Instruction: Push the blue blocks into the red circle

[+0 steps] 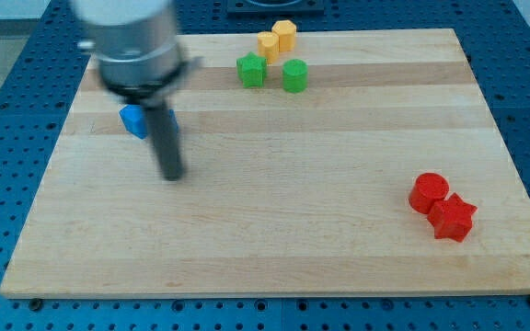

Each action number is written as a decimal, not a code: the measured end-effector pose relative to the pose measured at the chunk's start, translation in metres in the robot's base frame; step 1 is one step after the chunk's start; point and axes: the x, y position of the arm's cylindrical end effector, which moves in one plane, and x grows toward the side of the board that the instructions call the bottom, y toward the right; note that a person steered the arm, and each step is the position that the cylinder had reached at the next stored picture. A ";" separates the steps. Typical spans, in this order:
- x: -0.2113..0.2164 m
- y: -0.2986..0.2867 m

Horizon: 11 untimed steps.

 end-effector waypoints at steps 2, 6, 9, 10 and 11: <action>-0.038 -0.131; -0.110 -0.062; -0.008 0.110; 0.010 0.153; 0.013 0.188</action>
